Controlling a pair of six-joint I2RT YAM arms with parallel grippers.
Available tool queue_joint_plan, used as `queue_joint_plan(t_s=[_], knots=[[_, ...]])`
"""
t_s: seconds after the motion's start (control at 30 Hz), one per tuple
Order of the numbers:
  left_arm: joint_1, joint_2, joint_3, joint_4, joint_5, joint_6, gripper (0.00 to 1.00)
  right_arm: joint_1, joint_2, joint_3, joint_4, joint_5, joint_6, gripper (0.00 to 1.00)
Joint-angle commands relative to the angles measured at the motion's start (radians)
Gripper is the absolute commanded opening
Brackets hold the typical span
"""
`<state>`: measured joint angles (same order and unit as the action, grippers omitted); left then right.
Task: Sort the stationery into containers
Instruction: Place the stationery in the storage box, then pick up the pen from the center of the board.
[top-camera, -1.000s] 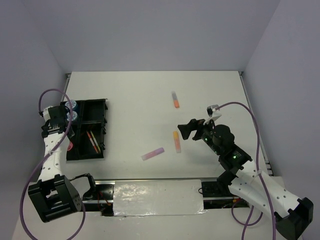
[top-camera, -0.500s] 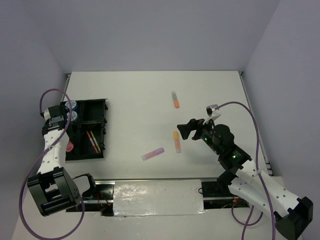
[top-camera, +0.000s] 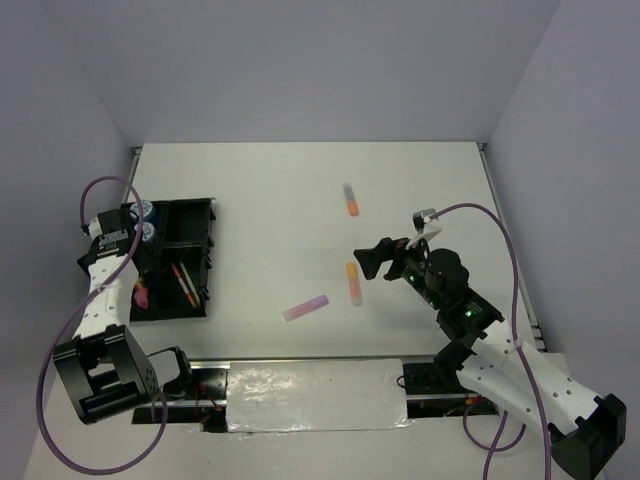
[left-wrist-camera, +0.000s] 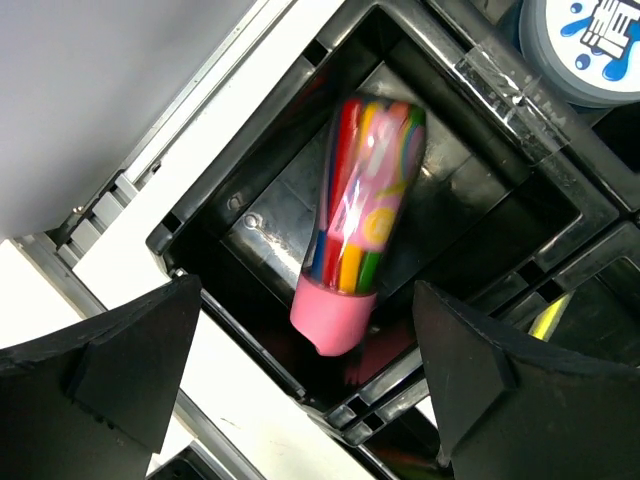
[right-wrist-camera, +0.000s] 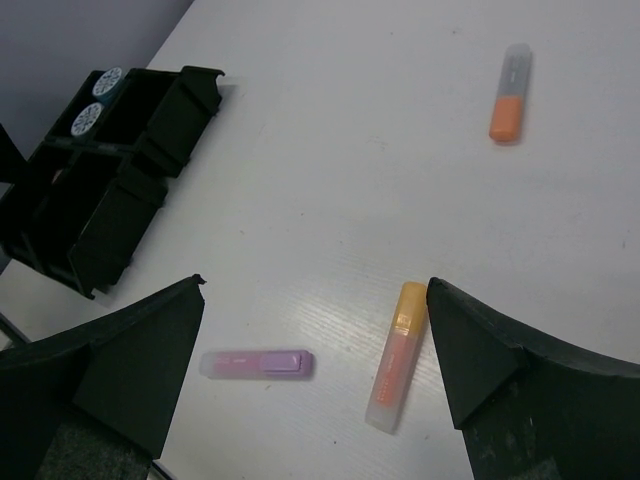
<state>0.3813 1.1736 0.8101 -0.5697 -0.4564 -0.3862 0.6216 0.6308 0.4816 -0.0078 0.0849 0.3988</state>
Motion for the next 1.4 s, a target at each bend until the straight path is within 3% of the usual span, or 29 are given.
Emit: queue_joint_plan(t_s=[0.0,0.33,0.43,0.53,0.57,0.7,0.77,0.8,0.83,0.9,0.93,1.0,1.1,1.37], knots=[[0.005,-0.015,0.04,0.011,-0.024,-0.02,0.99,-0.005,-0.013,-0.005,0.043,-0.013,-0.012,1.0],[-0.039,-0.172,0.072,-0.015,0.065,-0.051,0.99,-0.003,0.024,0.005,0.037,0.006,-0.015,1.0],[-0.064,-0.245,0.084,-0.019,0.174,-0.049,0.99,-0.005,0.046,0.017,0.022,0.019,-0.006,1.0],[-0.071,-0.349,0.048,0.027,0.358,-0.066,0.99,-0.005,0.052,0.043,-0.03,0.088,0.024,1.0],[-0.073,-0.373,0.037,0.077,0.504,-0.066,0.99,-0.003,0.053,0.055,-0.052,0.146,0.032,1.0],[-0.12,-0.44,0.011,0.189,0.752,-0.117,0.99,-0.003,0.049,0.143,-0.266,0.3,0.084,1.0],[-0.324,-0.427,0.038,0.198,0.684,-0.151,0.99,-0.003,0.023,0.213,-0.357,0.357,0.095,1.0],[-0.441,-0.398,0.047,0.203,0.527,-0.161,0.99,-0.003,0.011,0.23,-0.429,0.406,0.103,1.0],[-0.68,-0.372,0.066,0.205,0.443,-0.18,0.99,-0.005,-0.002,0.264,-0.464,0.429,0.109,1.0],[-0.9,-0.257,0.083,0.173,0.165,-0.209,0.99,-0.005,-0.041,0.308,-0.547,0.484,0.142,1.0],[-1.05,-0.208,0.102,0.148,0.11,-0.223,0.99,-0.006,-0.055,0.317,-0.572,0.496,0.159,1.0],[-1.169,-0.084,0.095,0.14,0.064,-0.237,0.99,-0.005,-0.1,0.324,-0.598,0.474,0.158,1.0],[-1.257,0.038,0.048,0.232,0.128,-0.197,0.99,-0.006,-0.14,0.339,-0.645,0.452,0.153,1.0],[-1.363,0.265,0.046,0.33,0.18,-0.089,0.97,-0.008,-0.152,0.345,-0.698,0.366,0.107,1.0]])
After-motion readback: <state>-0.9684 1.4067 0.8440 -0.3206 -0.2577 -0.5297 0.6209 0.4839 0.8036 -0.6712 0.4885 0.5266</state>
